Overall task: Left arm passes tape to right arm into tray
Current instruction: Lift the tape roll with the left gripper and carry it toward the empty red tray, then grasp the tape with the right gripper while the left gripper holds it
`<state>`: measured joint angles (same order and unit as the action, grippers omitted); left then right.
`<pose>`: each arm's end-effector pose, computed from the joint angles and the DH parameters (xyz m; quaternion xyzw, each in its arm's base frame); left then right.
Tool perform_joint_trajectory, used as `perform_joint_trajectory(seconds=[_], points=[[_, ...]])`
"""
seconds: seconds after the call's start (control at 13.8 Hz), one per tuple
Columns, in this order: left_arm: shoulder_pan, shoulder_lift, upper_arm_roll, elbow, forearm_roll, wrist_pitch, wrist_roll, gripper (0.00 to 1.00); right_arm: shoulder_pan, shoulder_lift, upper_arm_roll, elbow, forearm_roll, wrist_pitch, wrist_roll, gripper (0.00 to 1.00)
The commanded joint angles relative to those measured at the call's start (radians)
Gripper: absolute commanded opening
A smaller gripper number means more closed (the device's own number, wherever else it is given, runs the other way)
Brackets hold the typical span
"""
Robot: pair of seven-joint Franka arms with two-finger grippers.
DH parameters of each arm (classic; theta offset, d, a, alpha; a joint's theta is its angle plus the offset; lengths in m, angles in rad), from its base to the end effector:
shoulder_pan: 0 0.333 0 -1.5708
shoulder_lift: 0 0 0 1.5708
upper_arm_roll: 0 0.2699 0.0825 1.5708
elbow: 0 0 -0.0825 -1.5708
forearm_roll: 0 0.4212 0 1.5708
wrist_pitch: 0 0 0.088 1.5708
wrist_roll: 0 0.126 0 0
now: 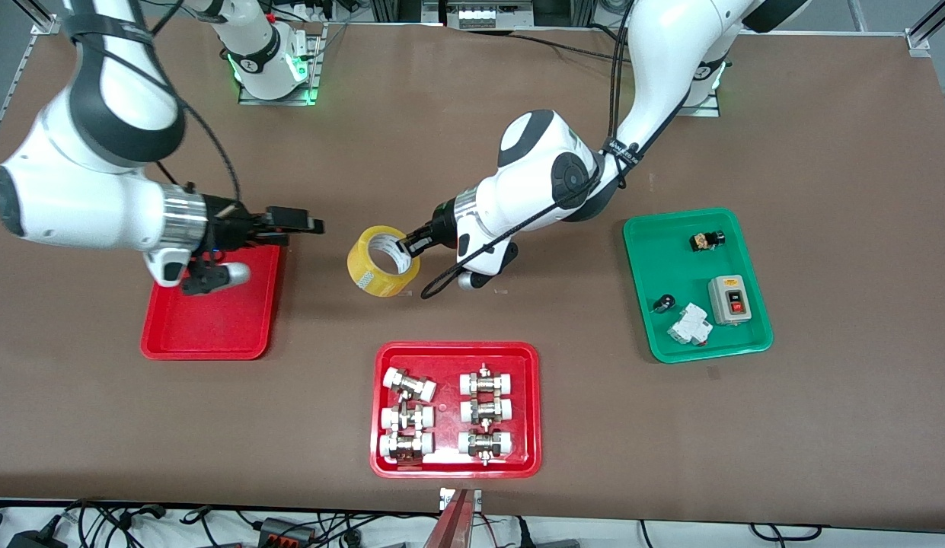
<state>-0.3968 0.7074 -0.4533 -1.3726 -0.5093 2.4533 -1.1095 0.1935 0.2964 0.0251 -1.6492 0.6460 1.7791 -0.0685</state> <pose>0.5591 -0.5399 0.3105 0.8604 0.3429 -0.1584 0.3421 0.6246 0.2025 0.3710 -0.9472 -0.0445 0.1018 0.3007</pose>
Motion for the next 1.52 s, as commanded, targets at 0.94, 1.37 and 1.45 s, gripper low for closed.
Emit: perform_joint_trajectory(seconds=[0.94,1.37,1.45], points=[[-0.051,0.026,0.007,0.043,-0.011,0.030,-0.013,0.01,0.070,0.086,-0.008,0.002,0.124,0.135,-0.166,0.75],[-0.051,0.026,0.008,0.041,-0.011,0.029,-0.012,0.03,0.070,0.087,-0.008,0.002,0.124,0.154,-0.169,0.03],[-0.051,0.026,0.008,0.041,-0.011,0.030,-0.013,0.04,0.070,0.087,-0.008,0.003,0.124,0.152,-0.169,0.02]])
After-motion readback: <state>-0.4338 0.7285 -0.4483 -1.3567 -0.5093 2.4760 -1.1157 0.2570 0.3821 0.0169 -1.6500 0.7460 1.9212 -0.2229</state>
